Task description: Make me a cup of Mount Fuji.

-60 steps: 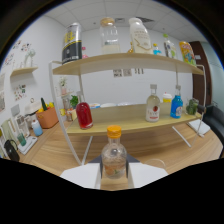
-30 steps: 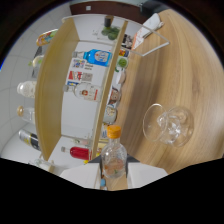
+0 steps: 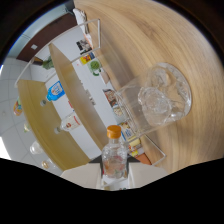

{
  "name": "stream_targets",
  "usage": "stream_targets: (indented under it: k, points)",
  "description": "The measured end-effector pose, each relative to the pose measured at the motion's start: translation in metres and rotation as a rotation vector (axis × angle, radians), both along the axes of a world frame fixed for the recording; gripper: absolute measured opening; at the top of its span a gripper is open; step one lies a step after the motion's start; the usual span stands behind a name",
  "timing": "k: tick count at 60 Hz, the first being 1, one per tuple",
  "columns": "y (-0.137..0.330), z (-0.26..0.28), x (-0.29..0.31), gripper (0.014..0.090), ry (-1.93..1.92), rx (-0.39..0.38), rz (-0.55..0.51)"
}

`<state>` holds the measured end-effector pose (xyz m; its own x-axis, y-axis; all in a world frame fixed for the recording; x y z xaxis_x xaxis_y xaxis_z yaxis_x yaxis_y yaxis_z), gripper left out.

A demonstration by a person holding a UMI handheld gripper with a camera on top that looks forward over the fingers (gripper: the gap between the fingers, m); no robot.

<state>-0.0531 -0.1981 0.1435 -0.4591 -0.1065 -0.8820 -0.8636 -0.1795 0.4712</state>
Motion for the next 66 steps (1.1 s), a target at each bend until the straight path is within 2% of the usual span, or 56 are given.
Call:
stream_targets:
  k: [9,15,21,34,43,54,66]
  points:
    - [0.0,0.004,-0.004,0.0354,-0.037,-0.002,0.025]
    - [-0.003,0.017,-0.008,0.0355,-0.192,-0.001,0.033]
    - [-0.01,0.04,-0.014,0.0356,-0.529,0.016,0.046]
    - [-0.019,0.095,-0.055,0.0356,-1.34,0.13,0.012]
    - [-0.015,0.047,-0.091,0.0354,-1.734,0.111,0.062]
    - [-0.012,-0.054,-0.128,0.0356,-1.916,0.036,0.286]
    - [-0.009,-0.105,-0.141,0.0353,-1.951,-0.037,0.435]
